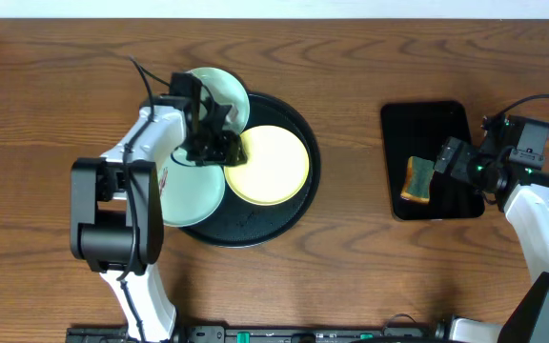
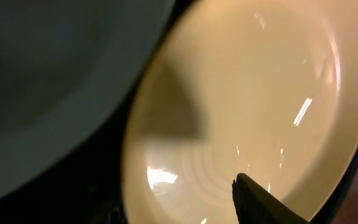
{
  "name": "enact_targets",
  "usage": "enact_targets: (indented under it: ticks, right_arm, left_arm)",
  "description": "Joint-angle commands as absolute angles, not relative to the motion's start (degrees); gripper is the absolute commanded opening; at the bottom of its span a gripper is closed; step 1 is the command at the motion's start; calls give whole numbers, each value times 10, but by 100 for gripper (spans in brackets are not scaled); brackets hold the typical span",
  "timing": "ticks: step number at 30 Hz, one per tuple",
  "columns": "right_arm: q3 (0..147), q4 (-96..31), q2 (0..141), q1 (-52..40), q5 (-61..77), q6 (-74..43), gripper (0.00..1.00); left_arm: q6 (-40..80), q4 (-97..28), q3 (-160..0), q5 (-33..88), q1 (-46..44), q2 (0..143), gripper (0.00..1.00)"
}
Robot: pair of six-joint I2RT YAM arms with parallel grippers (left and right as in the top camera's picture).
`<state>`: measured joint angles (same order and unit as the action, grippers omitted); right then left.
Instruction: Clean dirty plates on tray and stack at the side
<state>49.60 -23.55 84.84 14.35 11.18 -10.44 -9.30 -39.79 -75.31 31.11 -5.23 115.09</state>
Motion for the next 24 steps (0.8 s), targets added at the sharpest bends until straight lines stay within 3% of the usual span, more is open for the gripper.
enact_targets:
  ticks: [1,14,18,24]
  right_arm:
    - [505,-236,840,147,119,-106,99]
    - [505,-236,840,147,119,-106,99]
    - [505,-236,840,147,119,-106,99]
    - [505,-236,840,147,119,-106,99]
  left_arm:
    - [-103,-395,-745,304,-55,1155,56]
    - [-102,-345,-710,304,-81,1156,55]
    - [-96,-341,-710,304,-81,1156,41]
    - [-96,-341,-710,303,-81,1156,32]
